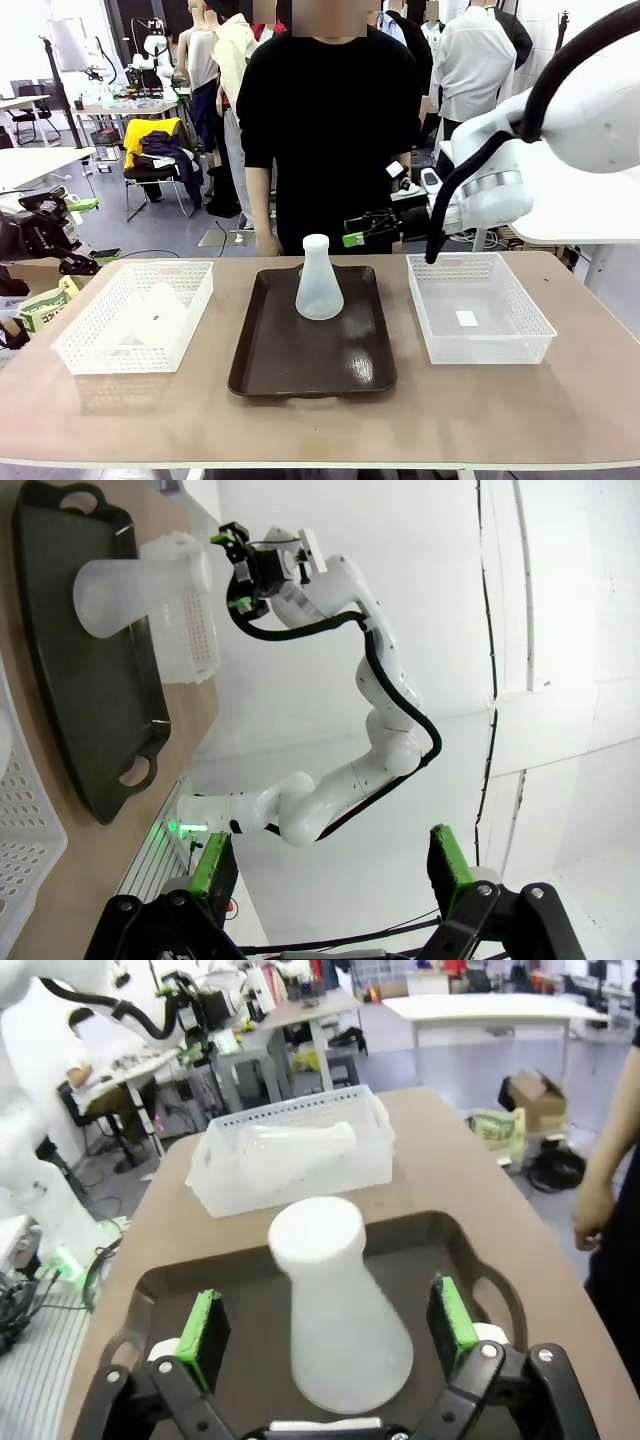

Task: Prepare the laboratory tools.
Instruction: Pick up the Big flask that the person points to.

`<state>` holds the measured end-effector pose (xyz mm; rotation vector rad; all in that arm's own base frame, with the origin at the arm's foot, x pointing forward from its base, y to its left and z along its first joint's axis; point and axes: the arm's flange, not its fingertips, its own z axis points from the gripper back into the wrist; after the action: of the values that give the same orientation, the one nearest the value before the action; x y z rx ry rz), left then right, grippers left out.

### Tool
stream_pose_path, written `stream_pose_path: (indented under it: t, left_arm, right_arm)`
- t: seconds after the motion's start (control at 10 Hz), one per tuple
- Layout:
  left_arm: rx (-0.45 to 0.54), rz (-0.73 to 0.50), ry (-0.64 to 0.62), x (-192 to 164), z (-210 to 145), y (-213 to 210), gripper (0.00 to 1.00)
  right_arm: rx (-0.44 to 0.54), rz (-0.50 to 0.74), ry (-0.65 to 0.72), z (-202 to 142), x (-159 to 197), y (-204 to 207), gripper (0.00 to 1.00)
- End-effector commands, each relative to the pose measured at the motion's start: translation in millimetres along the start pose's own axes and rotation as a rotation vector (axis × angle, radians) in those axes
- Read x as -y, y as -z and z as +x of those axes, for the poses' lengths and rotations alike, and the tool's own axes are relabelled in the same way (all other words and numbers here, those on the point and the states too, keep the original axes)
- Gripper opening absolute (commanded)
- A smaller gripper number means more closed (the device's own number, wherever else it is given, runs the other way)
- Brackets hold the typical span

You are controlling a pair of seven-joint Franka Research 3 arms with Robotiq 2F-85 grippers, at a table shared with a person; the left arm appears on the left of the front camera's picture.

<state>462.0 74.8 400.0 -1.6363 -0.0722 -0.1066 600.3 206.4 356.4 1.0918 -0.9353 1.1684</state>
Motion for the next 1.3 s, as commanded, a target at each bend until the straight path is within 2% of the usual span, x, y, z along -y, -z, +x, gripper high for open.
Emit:
stream_pose_path:
  t: [0.0, 0.6, 1.1, 1.2]
  left_arm:
    - [-0.003, -0.005, 0.008, 2.2, -0.4, -0.3, 1.0]
    - [-0.003, -0.005, 0.008, 2.2, -0.4, -0.3, 1.0]
    - [-0.003, -0.005, 0.008, 2.2, -0.4, -0.3, 1.0]
    - [-0.003, -0.005, 0.008, 2.2, -0.4, -0.3, 1.0]
  right_arm:
    - [-0.046, -0.105, 0.032, 3.8, -32.5, -35.5, 1.0]
    - [0.093, -0.393, 0.005, 0.8, -97.7, -136.5, 1.0]
    - [0.142, -0.412, 0.003, -7.8, -98.4, -146.0, 1.0]
    - [0.106, -0.396, 0.018, 0.5, -100.8, -152.0, 1.0]
